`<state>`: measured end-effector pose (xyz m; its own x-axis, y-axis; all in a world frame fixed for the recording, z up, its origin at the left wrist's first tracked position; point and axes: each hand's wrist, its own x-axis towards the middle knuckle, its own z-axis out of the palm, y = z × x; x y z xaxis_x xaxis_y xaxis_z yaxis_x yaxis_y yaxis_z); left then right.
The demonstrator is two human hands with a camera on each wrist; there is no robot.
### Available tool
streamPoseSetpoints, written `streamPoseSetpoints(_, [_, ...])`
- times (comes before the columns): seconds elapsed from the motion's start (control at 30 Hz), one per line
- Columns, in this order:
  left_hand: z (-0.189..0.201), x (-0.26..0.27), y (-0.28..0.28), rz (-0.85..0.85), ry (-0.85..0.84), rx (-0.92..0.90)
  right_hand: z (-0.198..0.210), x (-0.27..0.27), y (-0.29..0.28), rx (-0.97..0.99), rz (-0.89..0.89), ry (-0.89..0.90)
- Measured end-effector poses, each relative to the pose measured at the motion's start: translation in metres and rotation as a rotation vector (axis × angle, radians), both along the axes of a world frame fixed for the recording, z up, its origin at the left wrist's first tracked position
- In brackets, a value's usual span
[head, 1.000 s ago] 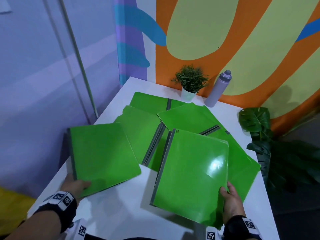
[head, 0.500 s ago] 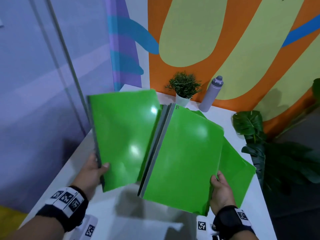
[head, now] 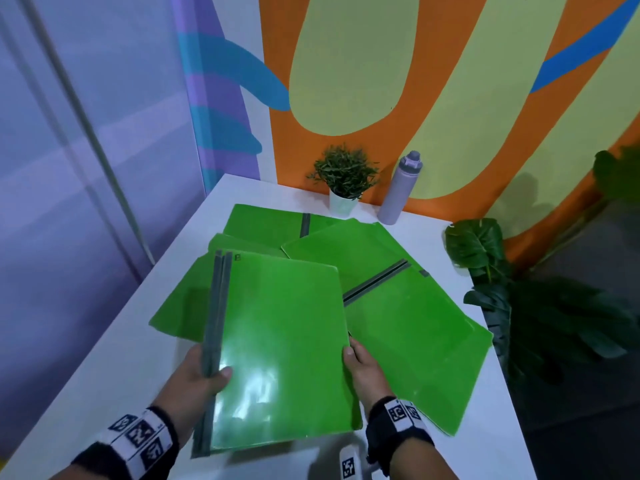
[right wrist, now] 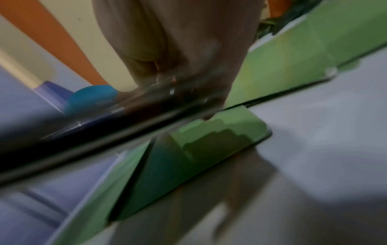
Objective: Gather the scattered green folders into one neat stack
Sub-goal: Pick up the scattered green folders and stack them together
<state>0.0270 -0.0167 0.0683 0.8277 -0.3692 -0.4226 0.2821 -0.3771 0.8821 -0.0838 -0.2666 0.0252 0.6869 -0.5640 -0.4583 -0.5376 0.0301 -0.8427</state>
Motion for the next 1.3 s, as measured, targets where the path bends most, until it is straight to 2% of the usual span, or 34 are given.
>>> streamPoseSetpoints(0.03, [0.001,0.002,0.003,0.031,0.016,-0.01,-0.006,0.005,-0.006,-0.151,0.075,0.067])
streamPoseSetpoints(0.13, [-0.001,0.006,0.012,0.094,0.044,-0.008,-0.026,0.008,-0.03,-0.577,0.244,0.421])
streamPoseSetpoints(0.23, [-0.002,0.01,0.019,0.126,0.046,-0.002,-0.039,0.003,-0.042,-0.705,0.277,0.575])
streamPoseSetpoints(0.37, [-0.005,0.014,0.025,0.141,0.046,-0.013,-0.045,-0.004,-0.052,-0.698,0.271,0.612])
streamPoseSetpoints(0.6, [0.0,0.025,0.017,0.162,0.029,-0.09,-0.061,-0.034,-0.048,-0.821,0.463,0.584])
streamPoseSetpoints(0.7, [0.003,0.03,0.014,0.185,0.047,-0.131,-0.059,-0.055,-0.054,-0.81,0.464,0.676])
streamPoseSetpoints(0.77, [0.005,0.033,0.013,0.187,0.051,-0.148,-0.051,-0.068,-0.061,-0.765,0.399,0.747])
streamPoseSetpoints(0.9, [0.002,0.036,0.012,0.19,0.069,-0.143,-0.028,-0.068,-0.07,-0.643,0.271,0.995])
streamPoseSetpoints(0.97, [0.0,0.033,0.01,0.184,0.089,-0.136,-0.025,-0.058,-0.067,-0.697,0.245,0.863])
streamPoseSetpoints(1.03, [-0.002,0.03,0.009,0.183,0.094,-0.136,-0.029,-0.044,-0.057,-0.718,0.332,0.646])
streamPoseSetpoints(1.07, [-0.002,0.028,0.008,0.174,0.093,-0.133,-0.032,-0.036,-0.05,-0.715,0.386,0.599])
streamPoseSetpoints(1.13, [-0.004,0.024,0.008,0.153,0.089,-0.125,-0.038,-0.021,-0.042,-0.709,0.445,0.611])
streamPoseSetpoints(1.3, [-0.002,0.022,0.015,0.132,0.053,-0.082,-0.049,-0.013,-0.04,-0.702,0.439,0.619])
